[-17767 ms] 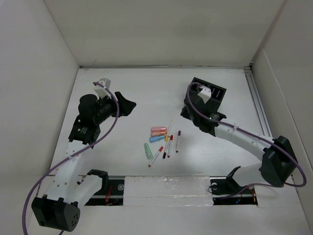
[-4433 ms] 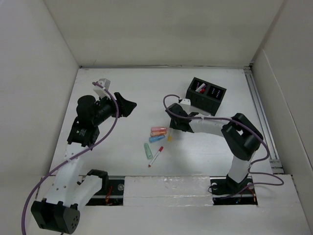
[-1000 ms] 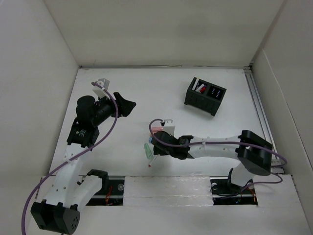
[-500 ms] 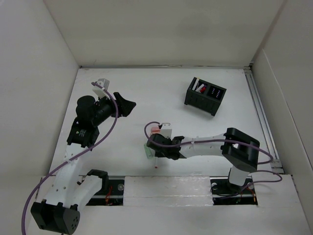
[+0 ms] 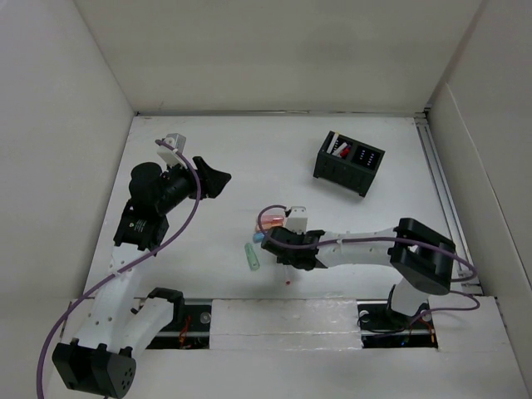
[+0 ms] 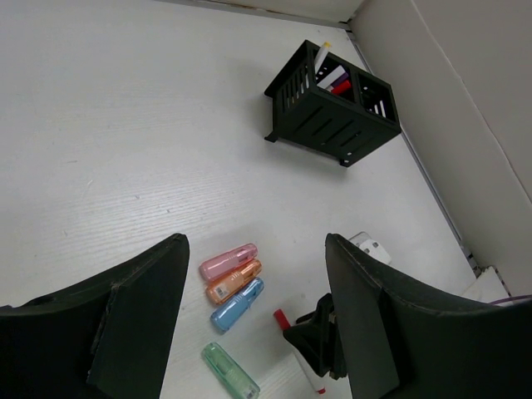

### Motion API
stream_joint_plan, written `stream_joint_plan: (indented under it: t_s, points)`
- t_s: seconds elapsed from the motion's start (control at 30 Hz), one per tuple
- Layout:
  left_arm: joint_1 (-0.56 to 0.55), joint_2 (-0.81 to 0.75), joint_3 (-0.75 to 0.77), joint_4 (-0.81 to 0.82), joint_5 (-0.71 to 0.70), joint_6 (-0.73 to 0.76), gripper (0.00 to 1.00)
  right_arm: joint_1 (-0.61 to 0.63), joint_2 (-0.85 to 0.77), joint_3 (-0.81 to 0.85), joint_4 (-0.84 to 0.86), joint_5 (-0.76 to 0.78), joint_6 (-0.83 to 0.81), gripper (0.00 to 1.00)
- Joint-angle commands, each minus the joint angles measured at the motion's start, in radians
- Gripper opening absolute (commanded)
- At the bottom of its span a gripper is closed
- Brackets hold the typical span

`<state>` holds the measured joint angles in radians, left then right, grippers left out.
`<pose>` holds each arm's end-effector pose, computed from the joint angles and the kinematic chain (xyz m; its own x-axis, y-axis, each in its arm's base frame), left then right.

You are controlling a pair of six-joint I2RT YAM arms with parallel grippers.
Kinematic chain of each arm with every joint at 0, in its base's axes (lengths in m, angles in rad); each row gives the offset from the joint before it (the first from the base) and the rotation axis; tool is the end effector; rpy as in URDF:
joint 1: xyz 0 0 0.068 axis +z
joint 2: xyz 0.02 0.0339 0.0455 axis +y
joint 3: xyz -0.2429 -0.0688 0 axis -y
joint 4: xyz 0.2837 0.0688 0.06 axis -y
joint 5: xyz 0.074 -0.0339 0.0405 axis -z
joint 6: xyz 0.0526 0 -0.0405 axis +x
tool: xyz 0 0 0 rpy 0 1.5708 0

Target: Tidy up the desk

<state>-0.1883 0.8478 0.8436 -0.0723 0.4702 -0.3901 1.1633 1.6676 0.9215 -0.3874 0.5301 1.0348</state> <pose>0.2547 -0.0728 0.3452 -0.3016 -0.2876 -0.9090 0.5362 0.7372 -0.4112 0.1604 0.3045 0.0986 -0.7914 0.0382 -0.6101 -0.0525 0.9901 0.1302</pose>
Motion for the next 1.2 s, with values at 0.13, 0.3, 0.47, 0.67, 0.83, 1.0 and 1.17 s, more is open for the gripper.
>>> stream_joint_plan:
  t_s: [0.13,0.3,0.47,0.67,0.83,1.0,1.17]
  points:
    - [0.003,-0.012,0.017,0.035,-0.004,0.010,0.63,-0.007,0.060,0.063,-0.103,0.059,-0.074,0.40]
    - [0.003,-0.016,0.014,0.034,-0.001,0.011,0.63,-0.007,0.080,0.065,-0.087,0.018,-0.134,0.40]
    - [0.003,-0.013,0.015,0.031,0.004,0.013,0.63,-0.007,0.095,0.076,-0.082,-0.016,-0.153,0.24]
    - [0.003,-0.013,0.015,0.032,0.010,0.011,0.63,-0.007,0.058,0.056,-0.096,0.002,-0.134,0.01]
    - [0.003,-0.006,0.018,0.034,0.016,0.010,0.63,-0.057,-0.126,0.047,-0.062,0.080,-0.125,0.00]
    - [0.003,-0.009,0.020,0.035,0.015,0.007,0.63,-0.200,-0.337,0.042,0.099,0.025,-0.220,0.00]
    - [0.003,-0.018,0.009,0.043,0.021,0.003,0.63,-0.412,-0.379,0.115,0.266,0.010,-0.329,0.00]
